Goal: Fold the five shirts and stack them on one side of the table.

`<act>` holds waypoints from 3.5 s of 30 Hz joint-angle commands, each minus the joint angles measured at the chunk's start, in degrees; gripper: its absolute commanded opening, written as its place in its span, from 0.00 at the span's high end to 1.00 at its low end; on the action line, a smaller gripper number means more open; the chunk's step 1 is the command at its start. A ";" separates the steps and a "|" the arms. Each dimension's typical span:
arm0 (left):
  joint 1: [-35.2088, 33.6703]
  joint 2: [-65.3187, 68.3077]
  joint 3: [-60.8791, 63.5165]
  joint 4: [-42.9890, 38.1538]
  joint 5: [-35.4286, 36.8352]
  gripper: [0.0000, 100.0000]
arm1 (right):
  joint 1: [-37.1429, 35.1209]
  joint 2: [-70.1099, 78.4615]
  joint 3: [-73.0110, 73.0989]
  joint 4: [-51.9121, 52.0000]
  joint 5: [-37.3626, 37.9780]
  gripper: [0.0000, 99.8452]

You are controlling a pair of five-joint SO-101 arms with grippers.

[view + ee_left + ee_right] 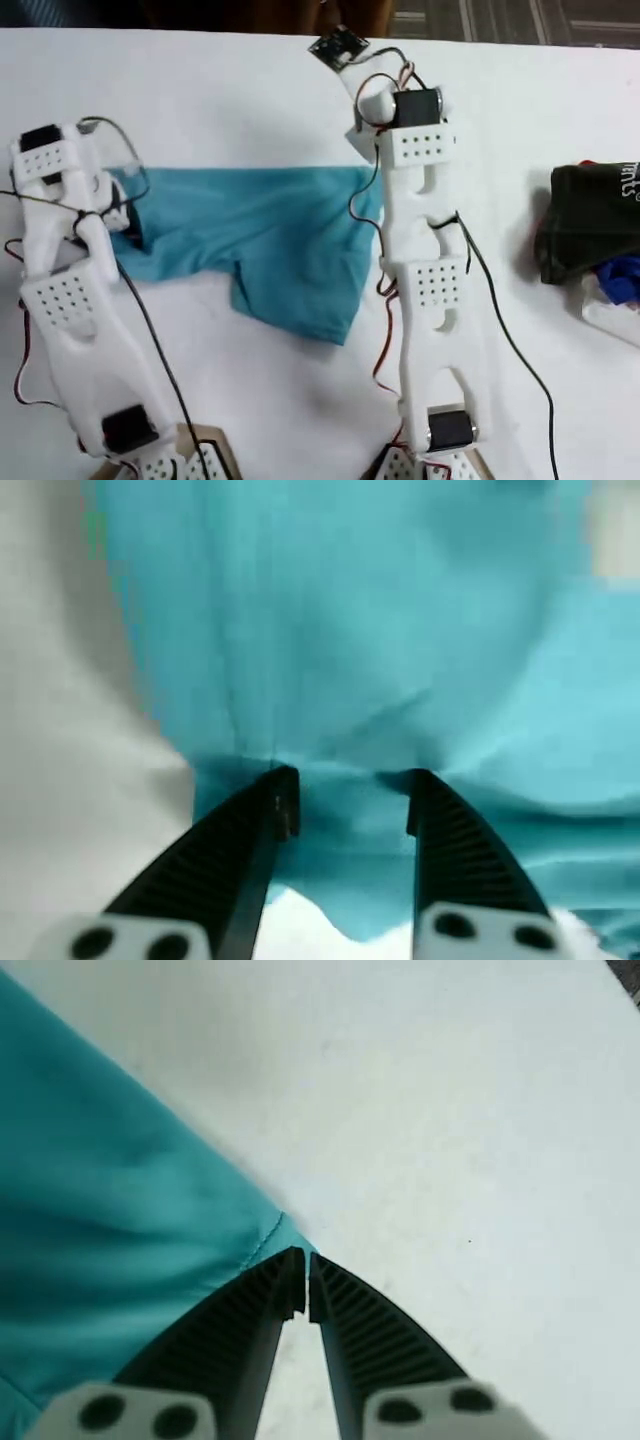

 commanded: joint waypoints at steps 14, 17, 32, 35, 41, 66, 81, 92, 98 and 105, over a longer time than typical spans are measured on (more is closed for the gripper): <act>-3.08 0.26 -17.19 3.08 -0.09 0.80 | -0.31 -5.14 4.92 1.19 0.00 0.98; -3.08 -2.46 -17.19 3.08 -2.64 0.80 | -0.31 -5.14 4.84 1.19 0.00 0.98; -0.18 -12.92 -17.10 -3.08 -3.96 0.97 | -1.89 -5.05 4.66 1.19 -1.49 0.98; 1.49 -10.46 -17.63 -6.51 -0.09 0.95 | -3.65 -4.44 5.27 1.10 -4.66 0.98; 4.31 -1.32 -17.63 -13.36 2.73 0.97 | -5.67 1.80 6.68 0.84 -4.84 0.98; 3.52 4.92 -32.13 -5.36 2.11 0.97 | 2.77 -4.18 1.14 1.19 -5.10 0.98; -0.53 -17.85 -14.02 3.08 -2.90 0.97 | 14.73 -27.82 4.92 1.27 -7.03 0.98; 0.09 -50.73 22.55 2.73 -3.16 0.97 | 14.99 -63.78 54.77 1.01 -18.90 0.98; 0.09 -62.59 30.20 2.73 -6.86 0.98 | 10.07 -78.90 77.89 -1.89 -17.76 0.98; 0.09 -67.87 41.27 2.64 -13.80 0.98 | 6.20 -86.90 94.95 -7.69 -16.79 0.98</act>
